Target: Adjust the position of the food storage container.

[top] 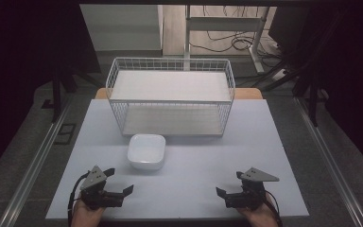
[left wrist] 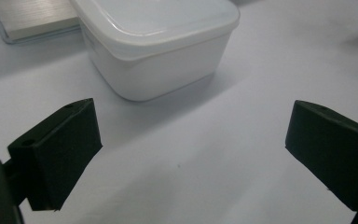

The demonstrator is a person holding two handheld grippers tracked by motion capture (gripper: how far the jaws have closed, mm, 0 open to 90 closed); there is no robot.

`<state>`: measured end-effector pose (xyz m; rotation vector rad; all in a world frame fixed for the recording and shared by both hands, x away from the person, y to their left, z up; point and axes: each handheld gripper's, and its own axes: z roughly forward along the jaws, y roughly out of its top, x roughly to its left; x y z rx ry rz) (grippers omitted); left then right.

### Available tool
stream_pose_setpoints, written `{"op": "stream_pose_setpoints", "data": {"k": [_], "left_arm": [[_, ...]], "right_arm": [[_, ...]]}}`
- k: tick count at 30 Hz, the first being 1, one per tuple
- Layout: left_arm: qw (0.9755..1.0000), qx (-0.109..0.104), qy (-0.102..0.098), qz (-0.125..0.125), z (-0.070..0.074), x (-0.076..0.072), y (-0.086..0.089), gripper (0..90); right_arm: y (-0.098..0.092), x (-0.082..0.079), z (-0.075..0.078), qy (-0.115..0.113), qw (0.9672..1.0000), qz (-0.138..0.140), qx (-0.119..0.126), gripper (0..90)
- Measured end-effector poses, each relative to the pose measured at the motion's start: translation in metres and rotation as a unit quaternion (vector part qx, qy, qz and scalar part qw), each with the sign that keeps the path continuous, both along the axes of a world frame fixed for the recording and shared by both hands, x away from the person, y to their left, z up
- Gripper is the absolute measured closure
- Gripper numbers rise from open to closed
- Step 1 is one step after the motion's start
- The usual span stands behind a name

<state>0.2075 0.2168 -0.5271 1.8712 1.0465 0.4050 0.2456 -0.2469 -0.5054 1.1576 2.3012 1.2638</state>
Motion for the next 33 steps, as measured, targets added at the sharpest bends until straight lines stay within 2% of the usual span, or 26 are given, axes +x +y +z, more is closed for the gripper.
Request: {"op": "stream_pose_setpoints", "data": {"k": [3, 9, 13, 17, 22, 23, 24, 25, 26, 27, 29, 30, 31, 32, 33], "left_arm": [[0.9998, 0.019, 0.003, -0.005, -0.004, 0.002, -0.002, 2.9], [0.9996, 0.026, 0.001, -0.006, -0.003, 0.001, -0.004, 3.1], [0.9994, 0.033, 0.007, -0.005, -0.003, 0.001, -0.005, 4.3], [0.9984, 0.054, 0.013, -0.006, -0.003, 0.001, -0.007, 5.7], [0.9983, 0.056, 0.012, -0.005, -0.002, 0.001, -0.008, 3.6], [0.9985, 0.053, 0.01, -0.006, -0.001, 0.0, -0.007, 3.6], [0.9991, 0.039, 0.008, -0.013, 0.001, 0.0, -0.005, 2.8], [0.9991, 0.039, 0.008, -0.013, 0.001, 0.0, -0.005, 3.1], [0.9995, 0.026, 0.01, -0.013, 0.002, 0.0, -0.002, 3.5], [0.9995, 0.026, 0.01, -0.013, 0.002, 0.0, -0.002, 3.6], [0.9994, 0.032, 0.01, -0.011, 0.003, 0.001, 0.0, 4.8], [0.999, 0.043, 0.006, -0.005, 0.004, 0.001, 0.001, 6.6], [0.999, 0.043, 0.006, -0.005, 0.004, 0.001, 0.001, 8.4], [0.9983, 0.058, -0.001, 0.005, 0.006, 0.001, 0.001, 10.7], [0.9983, 0.058, -0.001, 0.005, 0.006, 0.001, 0.001, 14.2]], "right_arm": [[0.003, 0.0, -0.002, -0.001, 0.9999, -0.003, -0.012, 0.0], [0.004, 0.001, -0.002, -0.007, 0.9998, -0.001, -0.019, 0.0], [0.005, 0.001, -0.002, -0.004, 0.9998, 0.007, -0.019, 0.0], [0.008, 0.001, -0.002, 0.003, 0.9996, 0.017, -0.024, 0.0], [0.011, 0.001, -0.002, 0.009, 0.9993, 0.021, -0.03, 0.0], [0.011, 0.002, -0.001, 0.009, 0.9992, 0.022, -0.031, 0.0], [0.011, 0.002, 0.0, 0.005, 0.9993, 0.018, -0.032, 0.0], [0.011, 0.002, 0.0, 0.005, 0.9993, 0.018, -0.032, 0.0], [0.012, 0.002, 0.001, 0.0, 0.9992, 0.017, -0.036, 0.0], [0.012, 0.002, 0.001, 0.0, 0.9992, 0.017, -0.036, 0.0], [0.013, 0.003, 0.001, 0.0, 0.9992, 0.015, -0.037, 0.3], [0.014, 0.005, 0.002, -0.002, 0.9992, 0.015, -0.038, 1.7], [0.015, 0.005, 0.002, -0.004, 0.9991, 0.016, -0.039, 2.6], [0.016, 0.006, 0.003, -0.007, 0.9991, 0.016, -0.04, 3.6], [0.016, 0.006, 0.003, -0.007, 0.9991, 0.016, -0.04, 3.6]]}}
